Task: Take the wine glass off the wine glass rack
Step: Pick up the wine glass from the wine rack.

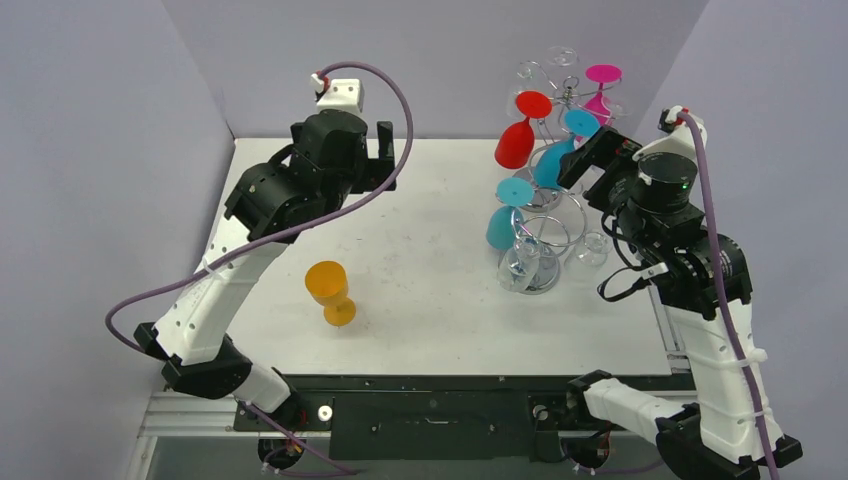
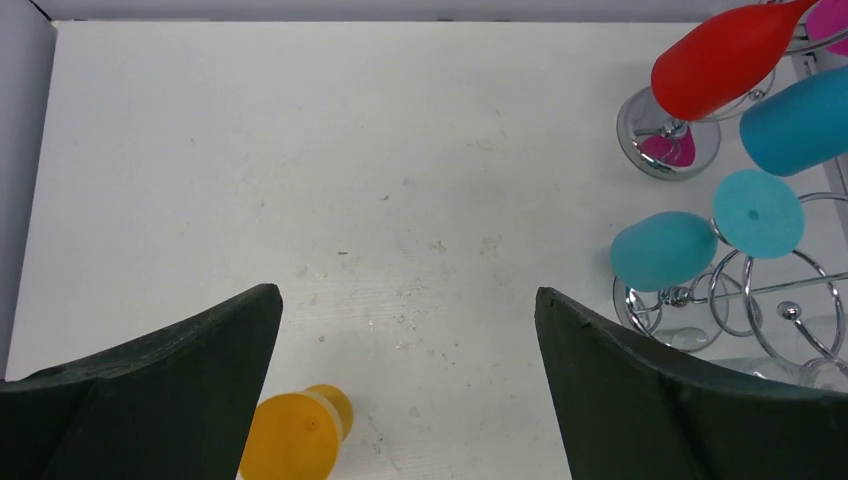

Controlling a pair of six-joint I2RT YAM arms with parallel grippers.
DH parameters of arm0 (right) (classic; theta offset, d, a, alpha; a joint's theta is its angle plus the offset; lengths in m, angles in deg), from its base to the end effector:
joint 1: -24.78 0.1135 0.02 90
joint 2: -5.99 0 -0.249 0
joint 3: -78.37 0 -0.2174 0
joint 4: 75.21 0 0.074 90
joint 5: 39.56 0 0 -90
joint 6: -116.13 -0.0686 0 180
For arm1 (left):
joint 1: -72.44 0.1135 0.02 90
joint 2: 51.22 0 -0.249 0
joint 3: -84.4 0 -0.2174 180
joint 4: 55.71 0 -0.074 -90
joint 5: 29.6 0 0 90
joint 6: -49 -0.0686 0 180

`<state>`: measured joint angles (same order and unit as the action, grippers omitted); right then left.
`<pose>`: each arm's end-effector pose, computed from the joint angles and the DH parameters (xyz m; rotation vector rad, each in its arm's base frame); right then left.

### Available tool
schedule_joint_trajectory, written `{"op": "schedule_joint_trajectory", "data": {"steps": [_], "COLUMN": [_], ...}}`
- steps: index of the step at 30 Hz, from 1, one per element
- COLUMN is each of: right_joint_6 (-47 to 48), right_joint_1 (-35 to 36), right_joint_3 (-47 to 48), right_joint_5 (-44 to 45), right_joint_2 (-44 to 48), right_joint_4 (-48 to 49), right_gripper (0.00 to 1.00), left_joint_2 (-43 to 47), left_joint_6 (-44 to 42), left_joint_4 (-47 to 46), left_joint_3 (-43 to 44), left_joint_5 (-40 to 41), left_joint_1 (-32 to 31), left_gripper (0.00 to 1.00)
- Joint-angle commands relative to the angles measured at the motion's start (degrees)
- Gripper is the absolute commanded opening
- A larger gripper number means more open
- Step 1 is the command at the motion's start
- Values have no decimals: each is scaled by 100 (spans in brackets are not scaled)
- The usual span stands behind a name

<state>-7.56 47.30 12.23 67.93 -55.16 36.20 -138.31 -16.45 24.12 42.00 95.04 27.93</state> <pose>0.1609 0.0444 0.4664 0.3922 1.8121 0.4053 0.2123 -0.1540 0.4661 -0.0126 1.9884 -0.1464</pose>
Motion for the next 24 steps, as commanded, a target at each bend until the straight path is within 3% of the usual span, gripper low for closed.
{"op": "schedule_joint_trajectory", "data": {"steps": [1,8,20,24], "right_joint_6": [-60,-173,-159,-60], "right_joint_1": [-20,-119,-2527,-3404], "right_joint_3": [-229,-771,-2449,-2897], "right_joint_5": [-151,121,-1141,-1894], "right_joint_2": [78,385,1062,1272], "right_joint_4": [89,-225,-158,-52], "right_gripper": [100,100,86,74], "left_joint_2": [315,822,1240,1366], "left_joint_6": [-104,-5,27,32], "left_joint_4": [-111,-768,-1286,-1341], "left_joint_3": [-284,-1311,-2280,-2509], "left_joint_5": [-113,-985,-1557,-1668], "left_joint_1": [16,14,34,74], "left_gripper": [96,96,96,96]}}
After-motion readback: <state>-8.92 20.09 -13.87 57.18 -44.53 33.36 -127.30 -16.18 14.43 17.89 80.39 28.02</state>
